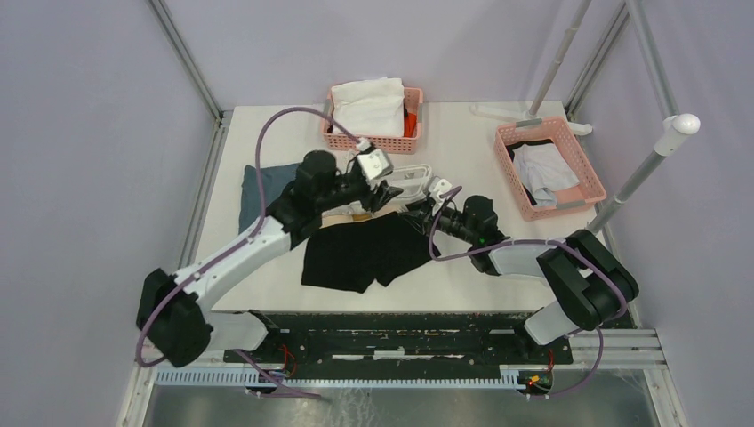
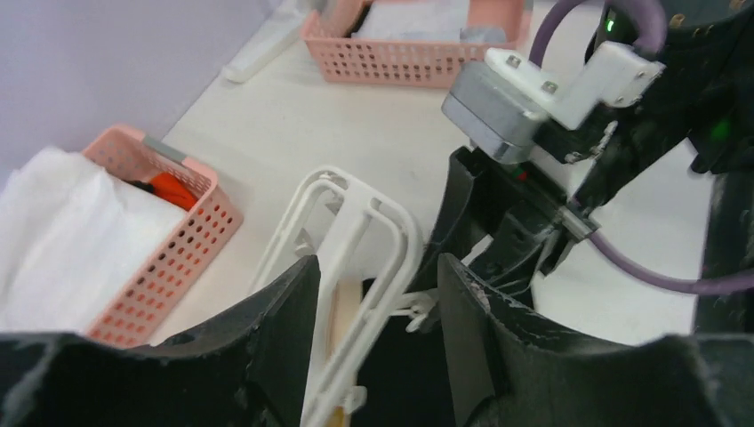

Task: Clip the underwear to the hanger
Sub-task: Open the clamp at the hanger, then adjust the clamp on the hanger.

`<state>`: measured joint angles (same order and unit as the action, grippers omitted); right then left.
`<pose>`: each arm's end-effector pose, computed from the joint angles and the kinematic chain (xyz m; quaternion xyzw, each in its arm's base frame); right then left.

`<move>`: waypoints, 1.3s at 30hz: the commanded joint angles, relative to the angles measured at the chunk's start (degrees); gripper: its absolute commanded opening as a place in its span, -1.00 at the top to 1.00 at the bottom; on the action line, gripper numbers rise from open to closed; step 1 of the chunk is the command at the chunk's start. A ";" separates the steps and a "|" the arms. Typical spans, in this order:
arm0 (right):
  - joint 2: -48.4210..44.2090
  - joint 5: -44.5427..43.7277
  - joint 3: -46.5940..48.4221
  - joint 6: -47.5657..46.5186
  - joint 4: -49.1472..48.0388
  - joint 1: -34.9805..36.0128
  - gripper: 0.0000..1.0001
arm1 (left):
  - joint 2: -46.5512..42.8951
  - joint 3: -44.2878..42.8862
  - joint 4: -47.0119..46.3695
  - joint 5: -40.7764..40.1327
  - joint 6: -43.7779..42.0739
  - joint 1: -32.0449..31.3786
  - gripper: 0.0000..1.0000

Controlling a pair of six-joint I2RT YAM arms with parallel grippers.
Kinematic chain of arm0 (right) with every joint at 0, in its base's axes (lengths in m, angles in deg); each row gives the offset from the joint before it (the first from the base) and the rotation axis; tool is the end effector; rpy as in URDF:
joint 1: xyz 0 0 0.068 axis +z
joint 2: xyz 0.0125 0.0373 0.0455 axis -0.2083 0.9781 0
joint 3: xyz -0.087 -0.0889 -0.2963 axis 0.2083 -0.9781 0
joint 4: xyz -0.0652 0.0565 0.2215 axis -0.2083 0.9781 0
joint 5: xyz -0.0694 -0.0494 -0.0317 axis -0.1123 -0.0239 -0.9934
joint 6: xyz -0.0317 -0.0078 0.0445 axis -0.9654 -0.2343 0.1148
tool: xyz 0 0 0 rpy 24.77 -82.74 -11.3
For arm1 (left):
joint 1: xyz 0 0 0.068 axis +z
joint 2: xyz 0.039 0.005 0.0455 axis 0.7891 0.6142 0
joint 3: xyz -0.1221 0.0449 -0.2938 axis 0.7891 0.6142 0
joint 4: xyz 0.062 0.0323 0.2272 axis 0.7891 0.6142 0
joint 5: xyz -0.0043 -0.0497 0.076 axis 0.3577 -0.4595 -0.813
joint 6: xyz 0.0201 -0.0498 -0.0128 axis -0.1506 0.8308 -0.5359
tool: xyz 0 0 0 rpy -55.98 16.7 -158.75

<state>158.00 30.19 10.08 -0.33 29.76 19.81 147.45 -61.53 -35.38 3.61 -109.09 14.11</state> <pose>0.2228 0.1595 0.2590 -0.3739 0.6268 0.3383 0.5940 0.2153 -0.1897 0.3965 0.5143 0.5921 -0.2570 0.5647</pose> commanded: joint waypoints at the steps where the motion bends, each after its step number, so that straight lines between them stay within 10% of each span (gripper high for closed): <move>1: 0.00 -0.54 4.06 6.11 1.72 1.01 0.84 | -11.25 18.30 -28.60 -13.15 32.96 0.01 -0.17; 14: -4.19 -16.93 6.48 20.21 19.38 5.56 0.77 | -16.54 44.36 -40.09 -28.67 50.73 -4.52 -0.16; 39: -3.68 -26.38 6.55 36.69 10.86 8.29 0.75 | 15.23 39.17 -68.01 -37.45 62.63 -11.83 -0.50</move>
<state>155.62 4.09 14.17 34.42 46.92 27.53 159.99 -18.85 -95.31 -31.12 -48.70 2.72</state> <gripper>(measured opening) 0.305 0.750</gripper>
